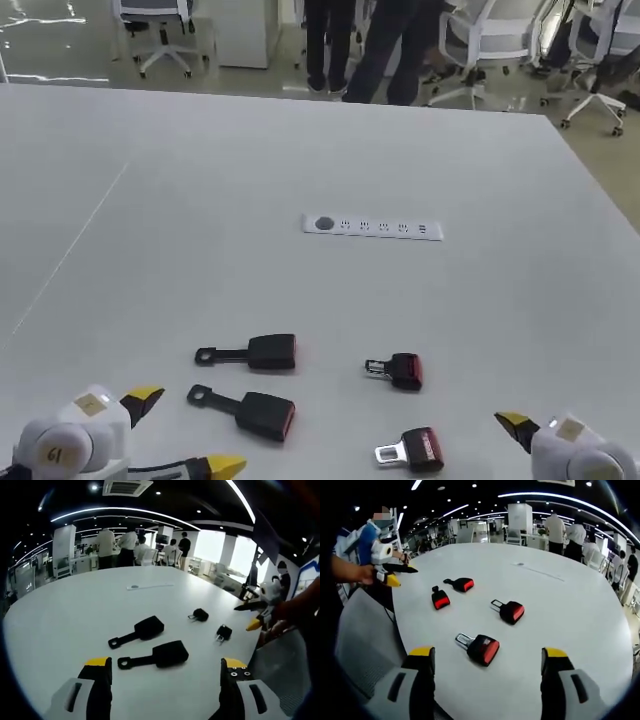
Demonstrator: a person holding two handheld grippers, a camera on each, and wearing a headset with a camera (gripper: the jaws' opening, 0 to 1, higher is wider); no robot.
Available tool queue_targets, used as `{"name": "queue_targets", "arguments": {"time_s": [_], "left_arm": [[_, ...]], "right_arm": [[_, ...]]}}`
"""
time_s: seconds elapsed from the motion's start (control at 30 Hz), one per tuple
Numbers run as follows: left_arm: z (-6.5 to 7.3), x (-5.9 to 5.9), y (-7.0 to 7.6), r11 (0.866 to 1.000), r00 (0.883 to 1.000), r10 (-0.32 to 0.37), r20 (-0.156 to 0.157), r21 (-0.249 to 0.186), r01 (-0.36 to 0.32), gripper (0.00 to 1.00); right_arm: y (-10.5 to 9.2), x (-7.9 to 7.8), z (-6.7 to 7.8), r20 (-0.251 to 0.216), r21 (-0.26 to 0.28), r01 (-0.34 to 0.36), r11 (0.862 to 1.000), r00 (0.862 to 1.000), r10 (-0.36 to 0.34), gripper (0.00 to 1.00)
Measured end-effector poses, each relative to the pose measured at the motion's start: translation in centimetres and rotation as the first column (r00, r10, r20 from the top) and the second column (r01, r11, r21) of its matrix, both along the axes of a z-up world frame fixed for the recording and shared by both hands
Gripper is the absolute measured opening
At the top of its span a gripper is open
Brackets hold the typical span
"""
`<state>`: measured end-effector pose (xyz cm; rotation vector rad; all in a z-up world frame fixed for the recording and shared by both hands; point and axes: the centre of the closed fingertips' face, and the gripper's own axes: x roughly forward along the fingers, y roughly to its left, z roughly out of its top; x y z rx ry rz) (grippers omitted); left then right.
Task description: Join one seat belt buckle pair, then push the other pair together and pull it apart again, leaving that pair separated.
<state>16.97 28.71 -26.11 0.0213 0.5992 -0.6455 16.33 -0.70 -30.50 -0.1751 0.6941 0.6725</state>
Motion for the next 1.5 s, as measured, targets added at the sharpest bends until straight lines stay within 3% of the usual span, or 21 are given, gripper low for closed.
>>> {"name": "queue_targets", "arguments": {"time_s": [0.4, 0.73, 0.93, 1.03, 1.33, 1.5], "left_arm": [[-1.4, 0.8, -0.5, 0.992, 0.995, -0.103, -0.012, 0.068, 0.104, 0.89], [-2.4, 1.9, -1.1, 0.980, 0.985, -0.173, -0.028, 0.094, 0.174, 0.88], [-3.3, 2.4, -1.5, 0.965, 0.973, -0.224, -0.046, 0.129, 0.228, 0.87], [-3.6, 2.7, -1.7, 0.961, 0.969, -0.239, -0.054, 0.126, 0.244, 0.87], [-4.8, 3.8, -2.4, 0.928, 0.941, -0.329, -0.078, 0.157, 0.338, 0.85], [-5.8, 4.2, -2.9, 0.897, 0.916, -0.388, -0.098, 0.188, 0.400, 0.83]], "right_arm": [[1.1, 0.2, -1.1, -0.034, -0.030, -0.137, 0.990, 0.990, 0.136, 0.87], [1.9, 0.9, -1.7, -0.059, -0.064, -0.244, 0.968, 0.969, 0.240, 0.86], [2.0, 1.2, -2.8, -0.091, -0.098, -0.314, 0.944, 0.948, 0.306, 0.84], [2.2, 1.3, -2.8, -0.097, -0.097, -0.338, 0.936, 0.939, 0.329, 0.81], [2.8, 1.4, -3.5, -0.132, -0.141, -0.477, 0.868, 0.878, 0.461, 0.75], [3.1, 1.5, -3.9, -0.157, -0.153, -0.535, 0.831, 0.843, 0.514, 0.73]]}}
